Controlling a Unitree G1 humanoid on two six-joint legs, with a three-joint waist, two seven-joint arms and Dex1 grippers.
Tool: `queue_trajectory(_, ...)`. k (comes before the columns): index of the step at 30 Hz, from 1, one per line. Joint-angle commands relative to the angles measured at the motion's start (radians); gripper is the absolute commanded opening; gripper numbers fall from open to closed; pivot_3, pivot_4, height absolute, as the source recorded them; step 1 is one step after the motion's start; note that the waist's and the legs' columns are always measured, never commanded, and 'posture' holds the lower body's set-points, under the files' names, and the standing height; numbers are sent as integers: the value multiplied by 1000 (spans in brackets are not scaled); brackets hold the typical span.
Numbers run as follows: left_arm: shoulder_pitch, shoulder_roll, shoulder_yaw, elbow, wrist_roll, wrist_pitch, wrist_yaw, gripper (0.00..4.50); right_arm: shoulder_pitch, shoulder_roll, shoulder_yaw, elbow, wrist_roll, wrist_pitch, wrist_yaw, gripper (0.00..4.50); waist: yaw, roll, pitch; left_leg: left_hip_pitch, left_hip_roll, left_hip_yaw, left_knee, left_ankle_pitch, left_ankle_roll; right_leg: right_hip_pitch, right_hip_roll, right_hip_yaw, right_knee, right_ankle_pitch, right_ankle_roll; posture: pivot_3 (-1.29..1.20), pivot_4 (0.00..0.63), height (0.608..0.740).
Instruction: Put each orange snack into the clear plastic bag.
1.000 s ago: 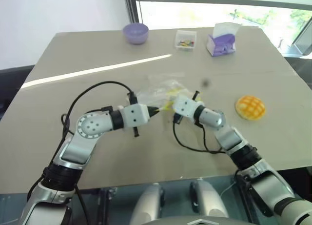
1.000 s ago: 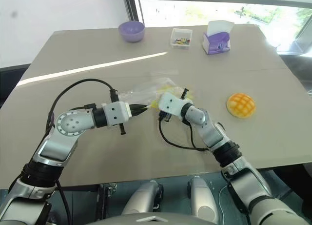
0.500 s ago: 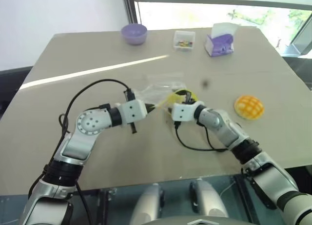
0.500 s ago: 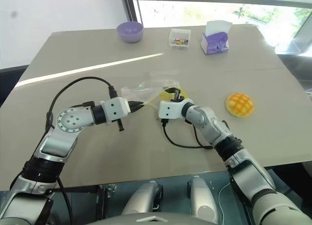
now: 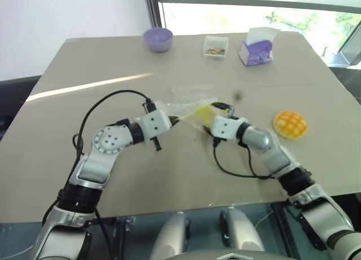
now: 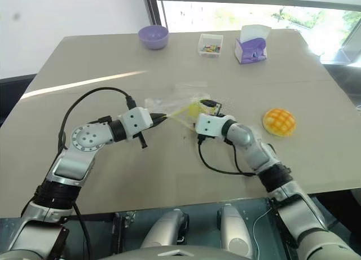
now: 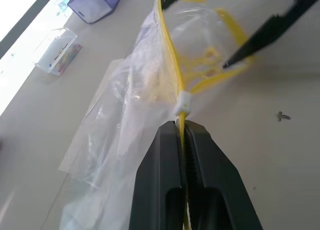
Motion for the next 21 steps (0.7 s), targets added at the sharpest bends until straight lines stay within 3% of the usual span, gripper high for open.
queue_trajectory(1, -16, -14, 28, -13, -13, 10, 21, 0, 36, -1, -99, -151, 111, 73, 26, 4430, -1, 0, 0, 0, 0, 0, 0, 0, 0, 0, 0, 0, 0, 0, 0, 0, 150, 740)
queue_trajectory(5, -32, -33, 31, -7, -21, 27, 30, 0, 140, -21, -220, -343, 298, 249, 100, 4430, 2, 0, 0, 0, 1, -1, 0, 0, 0, 0, 0, -1, 0, 0, 0, 0, 150, 740)
queue_trajectory(10, -44, -45, 42, -2, -39, 43, 30, 0, 277, -107, -409, -449, 330, 448, 31, 4430, 17, 0, 0, -1, 0, -1, 0, 0, 0, 0, -1, -1, -1, 0, 0, 0, 150, 740)
queue_trajectory(14, -49, -45, 36, 9, -40, 34, 25, 0, 356, -150, -496, -447, 308, 561, -39, 4430, 24, 0, 0, -1, 0, -1, 0, 0, 0, 0, -1, -2, -1, 0, 0, 0, 150, 740)
queue_trajectory(21, -62, -48, 30, 31, -41, 24, 14, 0, 344, -63, -565, -350, 351, 680, -166, 4430, 20, 0, 0, 0, 1, 2, 0, 0, 0, 1, 0, 0, -1, 0, 0, 0, 150, 740)
